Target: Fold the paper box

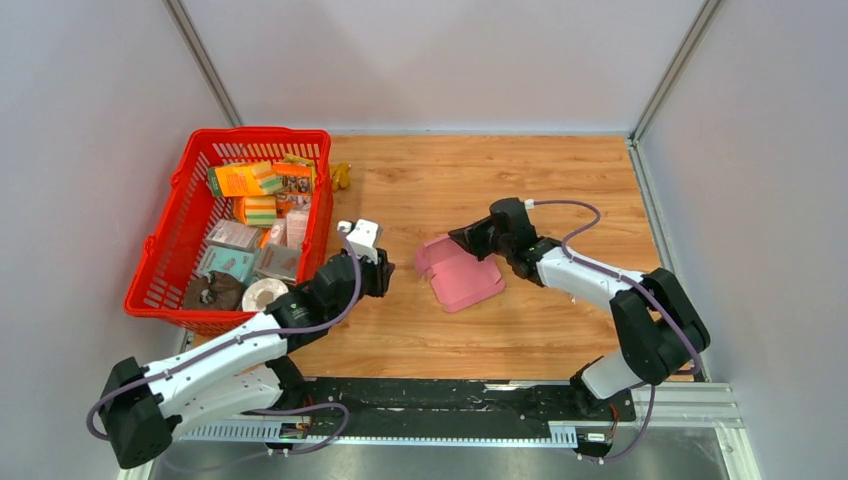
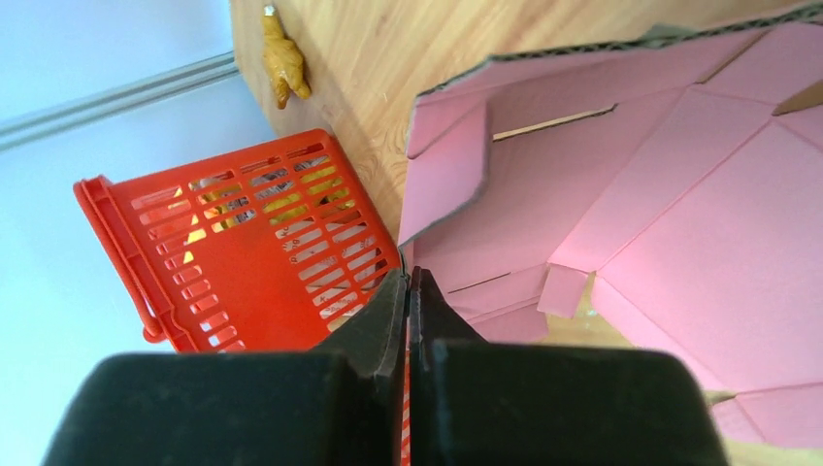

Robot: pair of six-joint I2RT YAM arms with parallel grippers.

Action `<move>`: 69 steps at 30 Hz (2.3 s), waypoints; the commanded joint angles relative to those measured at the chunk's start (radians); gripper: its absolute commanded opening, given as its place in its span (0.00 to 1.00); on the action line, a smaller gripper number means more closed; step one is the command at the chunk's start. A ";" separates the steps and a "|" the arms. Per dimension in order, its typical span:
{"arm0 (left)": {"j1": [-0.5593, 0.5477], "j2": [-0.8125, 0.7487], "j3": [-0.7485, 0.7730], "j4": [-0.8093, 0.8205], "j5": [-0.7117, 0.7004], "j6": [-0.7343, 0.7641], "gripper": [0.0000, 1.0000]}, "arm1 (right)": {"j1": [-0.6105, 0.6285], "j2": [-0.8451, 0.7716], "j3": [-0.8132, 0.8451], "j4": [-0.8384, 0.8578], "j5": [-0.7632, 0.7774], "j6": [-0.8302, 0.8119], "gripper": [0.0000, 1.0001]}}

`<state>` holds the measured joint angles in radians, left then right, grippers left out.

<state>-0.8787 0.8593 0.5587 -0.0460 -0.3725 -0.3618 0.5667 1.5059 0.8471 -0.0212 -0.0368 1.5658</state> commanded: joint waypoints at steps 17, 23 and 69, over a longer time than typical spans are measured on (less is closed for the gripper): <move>0.067 0.365 0.058 0.124 0.098 -0.019 0.32 | -0.166 0.316 -0.114 0.846 -0.364 -0.253 0.00; 0.067 0.512 0.141 0.184 0.084 0.012 0.40 | -0.168 0.294 -0.128 0.810 -0.344 -0.326 0.00; 0.069 0.684 0.244 0.236 0.093 -0.032 0.48 | -0.174 0.369 -0.194 0.978 -0.364 -0.216 0.00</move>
<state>-0.8101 1.6745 0.9112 0.1478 -0.2211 -0.3965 0.3779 1.8622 0.6678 0.9340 -0.3672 1.3613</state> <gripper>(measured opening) 0.434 0.008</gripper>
